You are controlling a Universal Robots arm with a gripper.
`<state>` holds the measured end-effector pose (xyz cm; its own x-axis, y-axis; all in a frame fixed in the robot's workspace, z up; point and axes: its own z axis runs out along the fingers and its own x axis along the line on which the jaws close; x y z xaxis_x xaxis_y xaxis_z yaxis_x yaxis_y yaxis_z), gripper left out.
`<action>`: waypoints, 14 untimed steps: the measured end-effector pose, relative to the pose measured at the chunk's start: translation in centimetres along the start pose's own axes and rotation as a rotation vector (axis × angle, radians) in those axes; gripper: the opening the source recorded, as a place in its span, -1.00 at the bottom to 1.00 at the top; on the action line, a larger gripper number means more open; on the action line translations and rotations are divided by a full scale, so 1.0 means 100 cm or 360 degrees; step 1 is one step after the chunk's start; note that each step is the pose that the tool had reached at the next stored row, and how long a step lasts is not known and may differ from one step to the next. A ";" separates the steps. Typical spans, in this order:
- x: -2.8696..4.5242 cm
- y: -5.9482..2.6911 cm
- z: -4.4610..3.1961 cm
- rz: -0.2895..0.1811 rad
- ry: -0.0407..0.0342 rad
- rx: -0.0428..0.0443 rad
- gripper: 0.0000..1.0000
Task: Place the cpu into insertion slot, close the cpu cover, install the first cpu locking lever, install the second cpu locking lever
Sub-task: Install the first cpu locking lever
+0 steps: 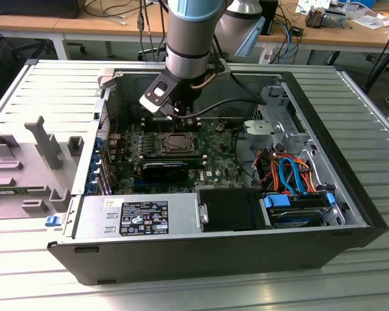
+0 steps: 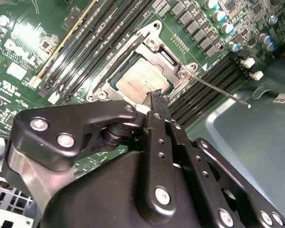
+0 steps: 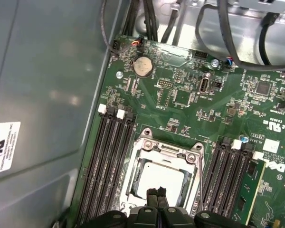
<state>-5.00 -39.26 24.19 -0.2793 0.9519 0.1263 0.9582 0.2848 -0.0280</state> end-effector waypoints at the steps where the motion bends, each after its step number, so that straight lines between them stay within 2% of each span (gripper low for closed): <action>1: 0.0000 0.0000 0.0000 -0.0015 0.0000 0.0002 -0.79; 14: 0.0000 0.0000 0.0000 -0.0239 -0.0007 0.0030 -0.79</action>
<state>-5.00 -39.26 24.19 -0.4197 0.8989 0.1262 0.9042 0.4261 -0.0280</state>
